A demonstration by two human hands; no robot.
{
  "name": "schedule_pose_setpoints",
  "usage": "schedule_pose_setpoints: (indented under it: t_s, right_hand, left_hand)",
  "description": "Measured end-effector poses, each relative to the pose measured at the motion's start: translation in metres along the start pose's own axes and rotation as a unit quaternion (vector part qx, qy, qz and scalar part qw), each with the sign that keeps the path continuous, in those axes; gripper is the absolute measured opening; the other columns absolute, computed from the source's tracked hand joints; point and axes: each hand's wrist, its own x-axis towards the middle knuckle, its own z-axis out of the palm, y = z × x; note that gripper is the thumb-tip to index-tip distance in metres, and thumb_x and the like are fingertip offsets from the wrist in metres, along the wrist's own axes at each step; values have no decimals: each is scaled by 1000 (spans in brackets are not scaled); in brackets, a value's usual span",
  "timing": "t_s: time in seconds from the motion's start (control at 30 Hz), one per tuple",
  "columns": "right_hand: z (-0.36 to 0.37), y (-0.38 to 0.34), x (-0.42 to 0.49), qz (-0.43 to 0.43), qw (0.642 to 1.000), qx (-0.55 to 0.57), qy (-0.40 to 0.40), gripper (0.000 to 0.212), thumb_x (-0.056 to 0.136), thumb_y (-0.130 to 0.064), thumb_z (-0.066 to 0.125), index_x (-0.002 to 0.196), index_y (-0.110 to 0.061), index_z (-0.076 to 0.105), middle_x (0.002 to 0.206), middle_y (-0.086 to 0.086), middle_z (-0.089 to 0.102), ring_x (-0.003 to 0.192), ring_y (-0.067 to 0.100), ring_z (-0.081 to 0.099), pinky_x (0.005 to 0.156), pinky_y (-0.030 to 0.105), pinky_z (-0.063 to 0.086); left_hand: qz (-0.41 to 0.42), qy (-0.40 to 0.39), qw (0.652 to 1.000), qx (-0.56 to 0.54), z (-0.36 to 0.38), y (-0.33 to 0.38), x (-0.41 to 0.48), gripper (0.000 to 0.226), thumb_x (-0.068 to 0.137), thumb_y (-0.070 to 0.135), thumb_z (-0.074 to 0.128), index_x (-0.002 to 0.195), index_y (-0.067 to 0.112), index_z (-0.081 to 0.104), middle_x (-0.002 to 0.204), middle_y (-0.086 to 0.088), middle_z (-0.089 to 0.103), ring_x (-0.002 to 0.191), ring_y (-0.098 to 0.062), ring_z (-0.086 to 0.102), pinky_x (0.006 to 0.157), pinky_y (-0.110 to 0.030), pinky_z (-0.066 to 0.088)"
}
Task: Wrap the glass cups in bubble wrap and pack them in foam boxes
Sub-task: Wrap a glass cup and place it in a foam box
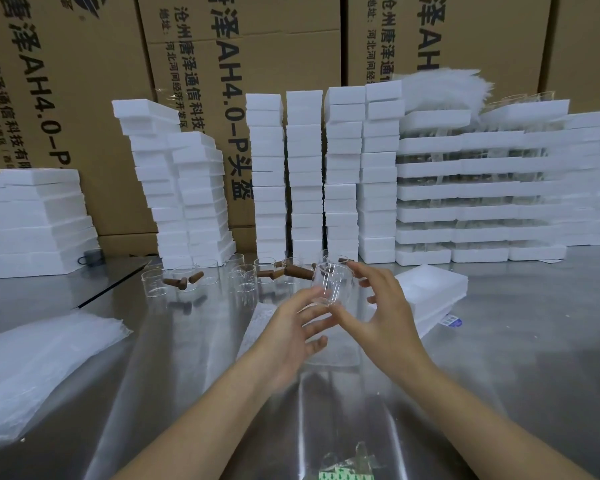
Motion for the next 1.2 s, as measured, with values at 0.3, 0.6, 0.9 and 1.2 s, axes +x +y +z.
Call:
schedule_pose_setpoints:
  t_s: [0.3, 0.6, 0.9, 1.2]
  right_hand:
    - [0, 1, -1, -19, 1000, -20, -10, 61, 86, -55, 75, 141, -42, 52, 134, -24, 51, 128, 3, 52, 103, 30, 50]
    - [-2, 0, -2, -23, 998, -54, -8, 57, 86, -52, 81, 135, -42, 56, 126, -27, 53, 124, 0, 52, 101, 18, 42]
    - [-2, 7, 0, 12, 993, -91, -74, 34, 92, -62, 64, 117, -39, 68, 104, -24, 69, 102, -1, 61, 88, 24, 49]
    - [3, 7, 2, 179, 975, 98, -92, 25, 104, -34, 61, 84, -26, 74, 77, -4, 76, 60, 16, 71, 68, 35, 52]
  left_hand:
    - [-6, 9, 1000, 5, 0, -2, 0, 49, 81, 56, 83, 109, 17, 74, 107, -4, 79, 95, -17, 78, 77, -32, 56]
    - [-23, 30, 999, -34, 0, -1, 3, 51, 97, 60, 65, 108, 11, 70, 110, -11, 80, 85, -20, 79, 75, -35, 56]
    - [41, 88, 995, 23, -9, 1, 10, 58, 86, 71, 71, 111, 19, 74, 97, -5, 80, 85, -13, 76, 78, -33, 53]
    - [181, 161, 914, 327, -12, -15, 24, 43, 110, 65, 32, 109, 40, 67, 102, 3, 76, 91, -11, 70, 81, -34, 47]
